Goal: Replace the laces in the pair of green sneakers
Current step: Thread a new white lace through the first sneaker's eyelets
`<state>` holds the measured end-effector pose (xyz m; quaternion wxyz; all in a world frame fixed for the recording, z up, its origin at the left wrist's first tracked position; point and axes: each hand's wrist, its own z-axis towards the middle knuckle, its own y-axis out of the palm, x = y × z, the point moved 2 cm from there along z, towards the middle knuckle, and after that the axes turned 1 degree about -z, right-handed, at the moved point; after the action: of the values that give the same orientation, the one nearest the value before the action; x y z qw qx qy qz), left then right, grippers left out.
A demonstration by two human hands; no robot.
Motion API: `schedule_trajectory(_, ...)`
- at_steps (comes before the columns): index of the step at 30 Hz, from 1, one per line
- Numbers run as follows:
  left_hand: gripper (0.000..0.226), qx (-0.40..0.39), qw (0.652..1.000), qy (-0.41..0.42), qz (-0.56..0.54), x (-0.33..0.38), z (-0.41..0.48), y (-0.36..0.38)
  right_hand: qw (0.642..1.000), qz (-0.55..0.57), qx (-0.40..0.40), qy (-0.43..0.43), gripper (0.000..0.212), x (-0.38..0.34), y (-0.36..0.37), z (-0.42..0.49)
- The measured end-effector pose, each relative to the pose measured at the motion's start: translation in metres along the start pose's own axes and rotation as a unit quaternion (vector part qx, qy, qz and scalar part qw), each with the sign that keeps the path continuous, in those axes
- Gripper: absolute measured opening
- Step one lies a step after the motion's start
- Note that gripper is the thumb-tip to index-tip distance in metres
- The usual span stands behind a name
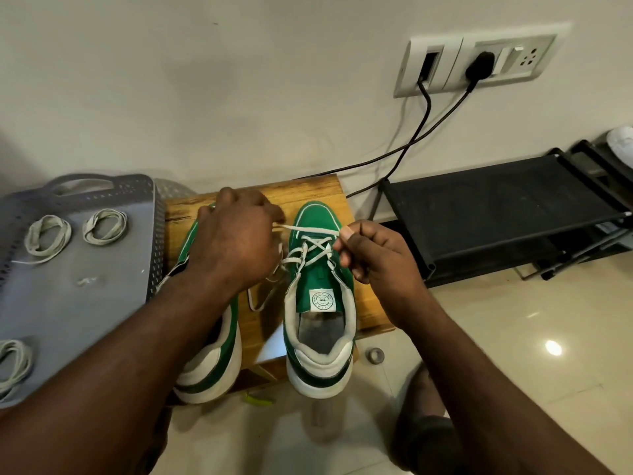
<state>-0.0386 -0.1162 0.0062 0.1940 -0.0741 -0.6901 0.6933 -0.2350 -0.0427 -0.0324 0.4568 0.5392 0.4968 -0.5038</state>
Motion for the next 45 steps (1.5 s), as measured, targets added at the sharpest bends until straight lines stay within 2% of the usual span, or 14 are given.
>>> schedule_trajectory(2,0.045,-0.011,0.996,0.065,-0.062,0.018,-0.006,-0.002,1.0,-0.008,-0.012,0.002,0.029,0.002,0.006,-0.001)
schedule_trajectory(4,0.033,0.001,0.993,0.113,-0.029,0.032,-0.008,-0.002,1.0,-0.014,-0.015,0.0,0.03,0.001,0.009,-0.001)
schedule_trajectory(9,0.031,-0.034,0.998,0.056,0.006,0.018,0.0,0.0,0.999,-0.035,-0.002,0.008,0.029,0.003,0.002,0.002)
schedule_trajectory(12,0.042,-0.103,0.984,0.086,-0.117,0.022,-0.003,0.001,0.999,-0.042,-0.011,0.005,0.027,0.006,0.001,0.0)
schedule_trajectory(14,0.028,-0.113,0.966,0.093,-0.215,0.028,-0.005,-0.001,0.999,-0.05,-0.015,-0.001,0.027,0.006,0.002,0.0)
schedule_trajectory(16,0.012,-0.095,0.959,0.062,-0.259,0.027,-0.001,-0.002,0.998,-0.066,0.003,-0.002,0.025,0.004,0.002,0.0)
schedule_trajectory(19,0.016,-0.076,0.951,-0.014,-0.3,0.017,0.003,0.001,0.995,-0.091,0.049,0.005,0.016,0.002,-0.002,0.001)
schedule_trajectory(21,0.013,-0.078,0.939,-0.05,-0.332,0.013,0.002,0.004,0.985,-0.167,0.036,0.011,0.018,0.001,-0.005,-0.002)
schedule_trajectory(24,0.009,-0.075,0.927,-0.083,-0.357,0.014,0.0,0.007,0.932,-0.359,-0.055,0.009,0.052,0.003,-0.004,-0.007)
schedule_trajectory(26,0.01,-0.082,0.928,-0.082,-0.354,0.016,0.0,0.01,0.917,-0.395,-0.047,-0.004,0.052,0.004,0.0,-0.009)
schedule_trajectory(28,0.012,-0.1,0.928,-0.074,-0.352,0.021,-0.001,0.012,0.932,-0.364,0.008,0.0,0.032,0.002,-0.003,-0.008)
schedule_trajectory(31,0.013,-0.123,0.922,-0.069,-0.36,0.026,-0.002,0.016,0.963,-0.252,0.064,0.077,0.011,0.004,-0.013,-0.006)
schedule_trajectory(37,0.009,-0.124,0.941,-0.081,-0.306,0.037,-0.006,0.028,0.977,-0.028,0.041,0.207,0.012,0.012,-0.022,0.0)
schedule_trajectory(45,0.012,-0.077,0.974,-0.094,-0.192,0.049,-0.011,0.032,0.974,0.02,0.011,0.227,0.021,0.014,-0.021,-0.001)
